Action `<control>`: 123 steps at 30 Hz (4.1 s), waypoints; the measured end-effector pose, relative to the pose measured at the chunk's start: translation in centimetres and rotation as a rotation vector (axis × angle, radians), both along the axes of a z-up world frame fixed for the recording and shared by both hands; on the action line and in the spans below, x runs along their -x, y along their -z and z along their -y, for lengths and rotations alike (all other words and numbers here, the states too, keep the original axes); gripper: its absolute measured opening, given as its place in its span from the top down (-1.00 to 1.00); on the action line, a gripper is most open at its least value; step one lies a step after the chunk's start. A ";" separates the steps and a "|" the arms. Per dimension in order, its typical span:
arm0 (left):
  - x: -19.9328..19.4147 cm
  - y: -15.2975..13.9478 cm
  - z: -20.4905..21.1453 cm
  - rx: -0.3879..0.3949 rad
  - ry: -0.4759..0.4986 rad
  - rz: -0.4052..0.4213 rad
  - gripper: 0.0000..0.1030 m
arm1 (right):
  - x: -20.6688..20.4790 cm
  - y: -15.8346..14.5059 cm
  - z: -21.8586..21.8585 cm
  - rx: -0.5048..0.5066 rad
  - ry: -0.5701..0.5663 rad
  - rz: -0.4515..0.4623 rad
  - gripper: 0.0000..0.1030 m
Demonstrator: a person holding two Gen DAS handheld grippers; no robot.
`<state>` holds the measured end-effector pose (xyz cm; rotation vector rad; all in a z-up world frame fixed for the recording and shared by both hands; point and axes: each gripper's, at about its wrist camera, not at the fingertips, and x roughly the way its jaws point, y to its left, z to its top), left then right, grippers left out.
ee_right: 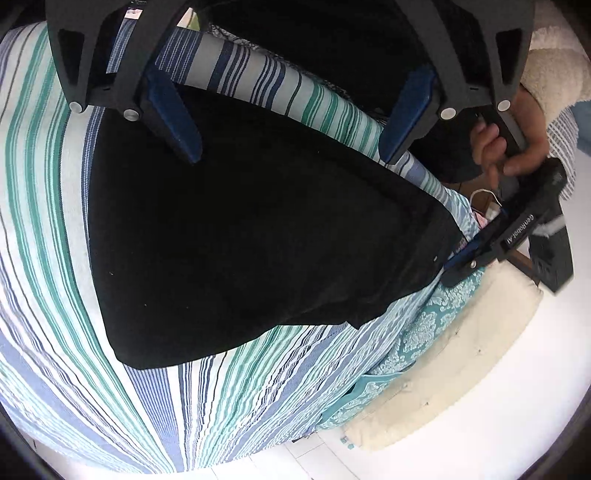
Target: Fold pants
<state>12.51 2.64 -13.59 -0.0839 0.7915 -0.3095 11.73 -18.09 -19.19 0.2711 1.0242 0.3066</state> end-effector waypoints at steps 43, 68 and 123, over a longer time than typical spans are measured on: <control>-0.4 1.1 -9.8 0.174 -0.280 -0.081 -0.29 | 2.9 -4.0 -0.9 0.098 0.079 0.126 -0.88; -10.8 4.1 -33.6 0.332 -0.293 -0.294 -0.40 | 1.6 -1.9 -4.9 0.145 -0.027 0.055 -0.88; -7.7 -1.7 -17.8 0.690 -0.005 -0.375 0.48 | 0.6 -2.3 -5.7 0.076 -0.018 0.091 -0.90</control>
